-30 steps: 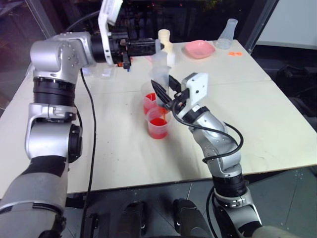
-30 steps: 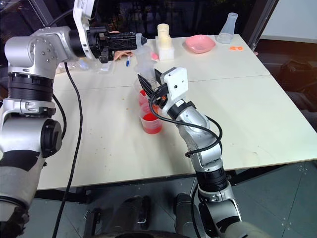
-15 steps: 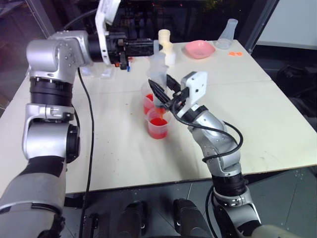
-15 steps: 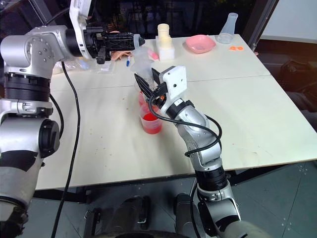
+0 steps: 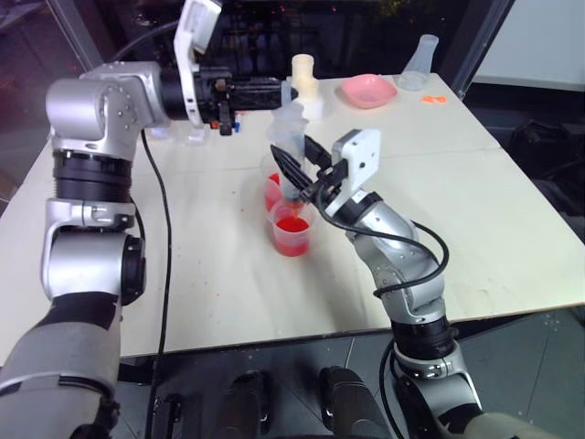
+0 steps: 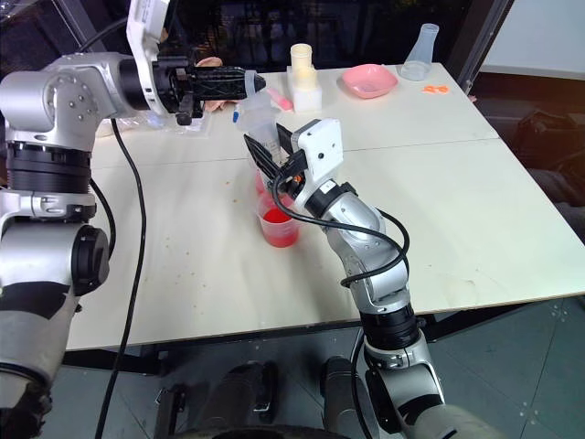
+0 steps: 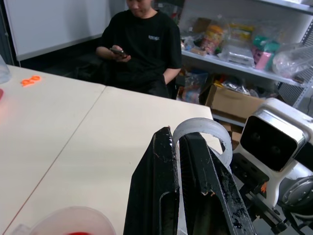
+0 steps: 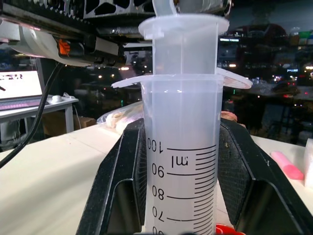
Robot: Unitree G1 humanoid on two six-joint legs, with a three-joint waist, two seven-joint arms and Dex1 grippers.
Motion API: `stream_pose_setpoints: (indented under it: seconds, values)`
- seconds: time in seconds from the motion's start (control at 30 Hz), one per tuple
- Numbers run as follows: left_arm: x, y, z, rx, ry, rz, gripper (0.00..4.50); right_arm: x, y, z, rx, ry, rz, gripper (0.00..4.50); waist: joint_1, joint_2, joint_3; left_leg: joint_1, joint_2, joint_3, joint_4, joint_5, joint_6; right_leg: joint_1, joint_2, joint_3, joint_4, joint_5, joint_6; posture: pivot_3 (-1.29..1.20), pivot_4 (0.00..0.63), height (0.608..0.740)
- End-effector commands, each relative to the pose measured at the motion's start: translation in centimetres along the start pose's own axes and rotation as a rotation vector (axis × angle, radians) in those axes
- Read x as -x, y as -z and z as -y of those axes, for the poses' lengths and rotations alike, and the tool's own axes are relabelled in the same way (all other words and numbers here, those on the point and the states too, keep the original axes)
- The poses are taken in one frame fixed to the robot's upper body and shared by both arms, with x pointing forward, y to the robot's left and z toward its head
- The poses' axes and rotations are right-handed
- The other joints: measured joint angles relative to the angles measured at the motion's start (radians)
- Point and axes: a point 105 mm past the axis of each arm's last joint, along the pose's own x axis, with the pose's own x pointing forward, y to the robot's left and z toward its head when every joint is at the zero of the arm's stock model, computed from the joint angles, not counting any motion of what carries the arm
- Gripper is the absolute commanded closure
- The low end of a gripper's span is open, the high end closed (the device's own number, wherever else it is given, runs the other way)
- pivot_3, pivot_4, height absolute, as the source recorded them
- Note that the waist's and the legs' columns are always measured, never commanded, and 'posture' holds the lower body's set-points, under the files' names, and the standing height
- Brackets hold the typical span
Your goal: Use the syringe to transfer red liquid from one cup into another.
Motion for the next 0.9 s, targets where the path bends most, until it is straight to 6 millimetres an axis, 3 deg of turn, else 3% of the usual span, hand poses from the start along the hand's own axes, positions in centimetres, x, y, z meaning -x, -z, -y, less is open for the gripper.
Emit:
stream_pose_setpoints:
  seconds: [0.03, 0.63, 0.87, 0.9]
  values:
    - [-1.6, 0.9, 1.5, 0.016, 0.102, -0.035, 4.49, -0.8, -3.8, -0.9, 0.044, -0.042, 0.128, 3.13, 0.0, 0.0, 0.0, 0.0, 0.0, 0.0, 0.0, 0.0, 0.0, 0.0, 0.0, 0.0, 0.0, 0.0, 0.0, 0.0, 0.15, 0.74]
    - [-2.0, 2.6, 2.1, 0.061, 0.117, -0.052, 4.49, -0.7, -4.5, -0.7, 0.04, -0.047, 0.134, 3.13, 0.0, 0.0, 0.0, 0.0, 0.0, 0.0, 0.0, 0.0, 0.0, 0.0, 0.0, 0.0, 0.0, 0.0, 0.0, 0.0, 0.15, 0.74]
    - [-1.9, 2.3, 2.1, 0.058, 0.114, -0.044, 4.49, -0.7, -4.5, -0.6, 0.043, -0.046, 0.131, 3.13, 0.0, 0.0, 0.0, 0.0, 0.0, 0.0, 0.0, 0.0, 0.0, 0.0, 0.0, 0.0, 0.0, 0.0, 0.0, 0.0, 0.15, 0.74]
    - [-1.8, 2.2, 2.0, 0.06, 0.113, -0.04, 4.16, -0.7, -4.5, -0.6, 0.043, -0.047, 0.13, 3.13, 0.0, 0.0, 0.0, 0.0, 0.0, 0.0, 0.0, 0.0, 0.0, 0.0, 0.0, 0.0, 0.0, 0.0, 0.0, 0.0, 0.15, 0.74]
